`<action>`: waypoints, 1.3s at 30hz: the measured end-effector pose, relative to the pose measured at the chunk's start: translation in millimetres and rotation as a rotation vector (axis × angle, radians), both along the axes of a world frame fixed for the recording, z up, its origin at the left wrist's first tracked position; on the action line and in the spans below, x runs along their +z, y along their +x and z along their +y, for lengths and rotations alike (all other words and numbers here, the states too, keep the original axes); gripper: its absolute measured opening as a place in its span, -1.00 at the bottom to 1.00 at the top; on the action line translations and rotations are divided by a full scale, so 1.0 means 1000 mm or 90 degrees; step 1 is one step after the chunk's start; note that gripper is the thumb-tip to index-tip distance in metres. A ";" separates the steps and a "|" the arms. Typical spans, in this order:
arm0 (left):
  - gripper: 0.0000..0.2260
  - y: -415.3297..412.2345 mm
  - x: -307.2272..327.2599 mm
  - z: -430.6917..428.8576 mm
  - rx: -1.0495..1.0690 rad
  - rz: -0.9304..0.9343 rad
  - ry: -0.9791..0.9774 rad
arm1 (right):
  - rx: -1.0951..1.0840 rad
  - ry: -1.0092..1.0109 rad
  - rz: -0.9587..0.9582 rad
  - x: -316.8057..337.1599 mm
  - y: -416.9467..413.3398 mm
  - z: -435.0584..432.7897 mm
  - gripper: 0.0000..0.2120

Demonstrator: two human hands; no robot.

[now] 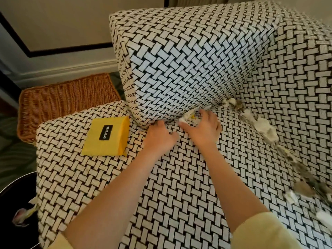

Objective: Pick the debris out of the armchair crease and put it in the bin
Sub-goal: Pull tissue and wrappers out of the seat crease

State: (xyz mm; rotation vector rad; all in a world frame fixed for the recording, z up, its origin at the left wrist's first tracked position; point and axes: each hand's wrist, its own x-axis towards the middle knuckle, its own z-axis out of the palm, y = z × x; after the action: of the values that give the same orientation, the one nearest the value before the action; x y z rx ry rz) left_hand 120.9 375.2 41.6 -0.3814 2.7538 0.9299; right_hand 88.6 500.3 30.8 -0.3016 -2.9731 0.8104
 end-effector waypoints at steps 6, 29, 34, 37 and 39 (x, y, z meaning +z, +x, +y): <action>-0.53 -0.027 -0.008 0.011 -0.029 -0.033 -0.026 | -0.035 0.123 -0.094 -0.002 -0.034 -0.017 0.07; -0.43 -0.043 0.004 0.000 -0.160 -0.152 0.081 | -0.076 0.194 -0.103 -0.010 -0.075 -0.012 -0.30; -0.44 -0.043 0.004 0.003 -0.142 -0.140 0.106 | -0.110 0.147 -0.046 -0.018 -0.077 -0.011 -0.46; -0.41 -0.042 0.004 0.003 -0.133 -0.140 0.109 | -0.124 0.122 0.001 -0.017 -0.075 -0.012 -0.66; -0.41 -0.042 0.004 0.003 -0.129 -0.139 0.107 | -0.127 0.097 0.013 -0.012 -0.072 -0.013 -0.76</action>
State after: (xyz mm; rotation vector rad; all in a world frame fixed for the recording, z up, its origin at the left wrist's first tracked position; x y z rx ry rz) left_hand 78.9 377.9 45.4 -0.1601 2.4433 0.9929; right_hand 16.2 487.5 18.3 -0.5667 -2.9026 0.5582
